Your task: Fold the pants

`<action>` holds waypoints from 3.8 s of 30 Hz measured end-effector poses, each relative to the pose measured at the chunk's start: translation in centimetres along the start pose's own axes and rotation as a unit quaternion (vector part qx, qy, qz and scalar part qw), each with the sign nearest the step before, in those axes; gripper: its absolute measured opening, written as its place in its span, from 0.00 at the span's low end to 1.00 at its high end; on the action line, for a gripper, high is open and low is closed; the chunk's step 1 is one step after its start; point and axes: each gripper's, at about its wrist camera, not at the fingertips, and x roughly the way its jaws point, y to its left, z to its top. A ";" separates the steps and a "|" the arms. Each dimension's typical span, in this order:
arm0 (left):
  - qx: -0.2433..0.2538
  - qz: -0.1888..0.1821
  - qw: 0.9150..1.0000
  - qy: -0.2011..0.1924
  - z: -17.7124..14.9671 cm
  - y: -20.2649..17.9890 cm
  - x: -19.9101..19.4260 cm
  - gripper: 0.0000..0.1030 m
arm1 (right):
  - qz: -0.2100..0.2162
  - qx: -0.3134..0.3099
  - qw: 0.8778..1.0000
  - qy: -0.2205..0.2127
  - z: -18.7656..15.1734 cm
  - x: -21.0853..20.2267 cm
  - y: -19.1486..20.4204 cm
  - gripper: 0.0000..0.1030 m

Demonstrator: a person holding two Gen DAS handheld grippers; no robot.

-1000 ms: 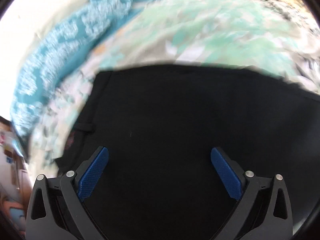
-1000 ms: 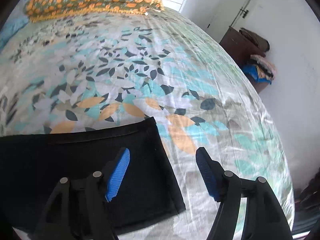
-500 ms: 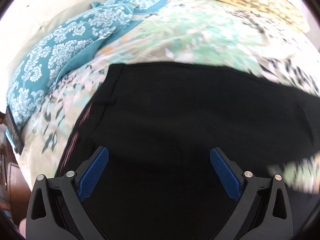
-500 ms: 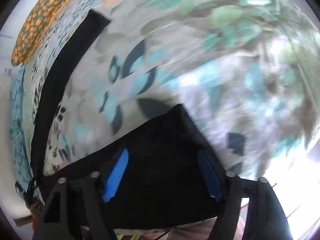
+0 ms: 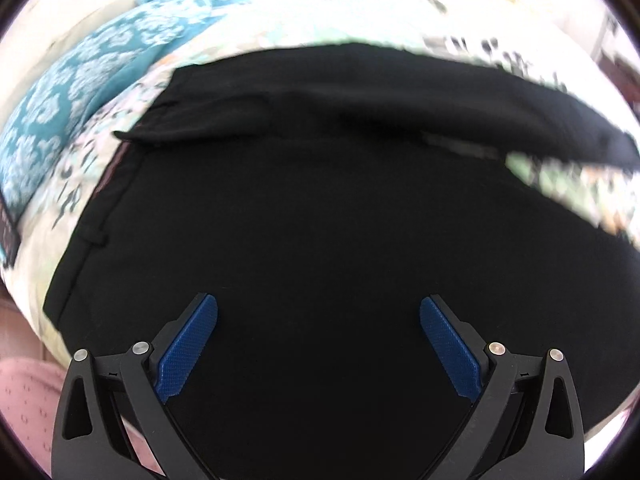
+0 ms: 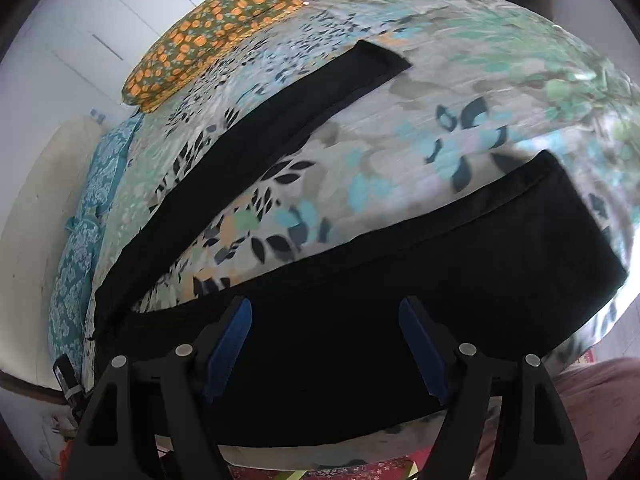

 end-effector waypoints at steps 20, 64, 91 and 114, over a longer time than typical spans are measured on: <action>-0.006 -0.003 1.000 -0.023 -0.4 0.0 0.5 1.00 | -0.062 -0.189 0.979 0.046 -5.5 5.8 5.1 1.00; -0.020 -0.016 0.999 -0.022 -0.6 0.6 0.0 1.00 | -0.113 -0.235 0.965 0.019 -7.1 6.8 6.6 1.00; -0.101 0.017 0.992 -0.071 3.8 4.5 3.6 1.00 | -0.069 0.000 0.998 0.000 32.7 9.9 -9.4 0.99; -0.101 0.023 0.991 -0.083 3.5 4.1 3.4 1.00 | 0.008 -0.365 0.928 -0.075 17.0 -4.3 2.0 0.05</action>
